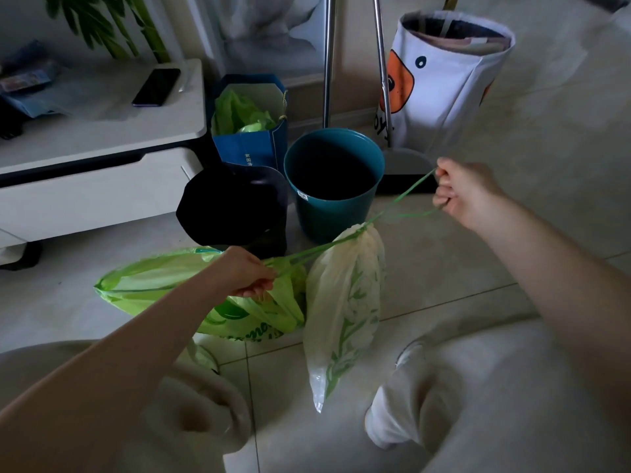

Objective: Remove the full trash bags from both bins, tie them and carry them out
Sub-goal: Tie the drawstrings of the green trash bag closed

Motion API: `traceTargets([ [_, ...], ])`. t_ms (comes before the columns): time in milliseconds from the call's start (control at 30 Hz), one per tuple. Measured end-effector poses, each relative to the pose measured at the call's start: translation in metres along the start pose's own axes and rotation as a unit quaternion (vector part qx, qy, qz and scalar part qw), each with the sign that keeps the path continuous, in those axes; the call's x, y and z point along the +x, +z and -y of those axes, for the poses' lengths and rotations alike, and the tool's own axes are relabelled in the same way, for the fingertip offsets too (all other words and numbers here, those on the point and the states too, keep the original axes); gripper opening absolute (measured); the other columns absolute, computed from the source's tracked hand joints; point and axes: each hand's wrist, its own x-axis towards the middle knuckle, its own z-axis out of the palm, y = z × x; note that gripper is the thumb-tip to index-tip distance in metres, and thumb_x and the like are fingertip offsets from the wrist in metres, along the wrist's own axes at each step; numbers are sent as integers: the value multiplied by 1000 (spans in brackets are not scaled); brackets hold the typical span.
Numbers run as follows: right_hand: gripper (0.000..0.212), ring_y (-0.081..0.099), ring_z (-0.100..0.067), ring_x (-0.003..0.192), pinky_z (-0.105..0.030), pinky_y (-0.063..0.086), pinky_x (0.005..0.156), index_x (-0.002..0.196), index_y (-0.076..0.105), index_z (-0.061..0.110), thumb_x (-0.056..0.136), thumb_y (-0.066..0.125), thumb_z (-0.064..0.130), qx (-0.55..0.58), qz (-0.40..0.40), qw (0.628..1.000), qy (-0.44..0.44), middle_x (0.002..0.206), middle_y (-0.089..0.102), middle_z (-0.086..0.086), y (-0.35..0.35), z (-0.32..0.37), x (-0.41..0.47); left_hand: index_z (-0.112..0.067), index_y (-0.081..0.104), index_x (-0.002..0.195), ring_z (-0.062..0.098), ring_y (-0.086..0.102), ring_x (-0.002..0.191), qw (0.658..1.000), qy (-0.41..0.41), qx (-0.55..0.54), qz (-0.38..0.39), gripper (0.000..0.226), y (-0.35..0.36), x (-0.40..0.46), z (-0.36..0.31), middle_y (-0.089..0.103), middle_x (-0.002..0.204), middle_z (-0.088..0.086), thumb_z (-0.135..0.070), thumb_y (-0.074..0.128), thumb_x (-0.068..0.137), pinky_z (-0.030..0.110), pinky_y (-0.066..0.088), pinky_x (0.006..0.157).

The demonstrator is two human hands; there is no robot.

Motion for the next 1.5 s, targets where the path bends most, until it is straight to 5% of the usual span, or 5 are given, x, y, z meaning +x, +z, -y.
traceTargets([
  [233,33,31,-7,26,-11,25,34,63,51,12,94,48,20,-173,5,985,-15,30,38,8,6,-13,14,1,70,72,15,60,49,996,65,33,-49,16,-8,4,3,71,59,6,-12,73,80,25,48,50],
  [400,24,63,-34,74,-37,54,69,74,66,5,86,52,20,-579,-5,786,-215,76,69,-16,7,-31,1,-4,72,85,17,64,58,995,97,-20,-17,10,-15,-5,1,75,75,11,-12,72,81,24,52,54],
  [633,33,55,-36,108,-44,49,90,114,65,7,84,51,13,-618,90,693,-359,115,64,-16,68,-41,-28,-5,71,91,18,63,60,981,110,153,-52,15,-41,-2,42,67,67,4,-17,72,82,28,49,60],
  [1067,25,61,-25,90,-44,54,78,98,66,15,87,45,19,-627,295,635,-342,100,68,-5,196,-84,-63,-20,44,137,22,40,134,895,126,396,-163,53,-82,15,144,41,148,1,-19,58,86,38,40,103],
  [1500,42,61,-23,100,-41,53,84,130,48,14,92,54,33,-645,370,613,-267,122,60,-8,230,-127,-60,-26,22,148,20,36,138,873,188,415,-176,74,-51,32,151,30,155,-1,-20,60,84,51,18,108],
])
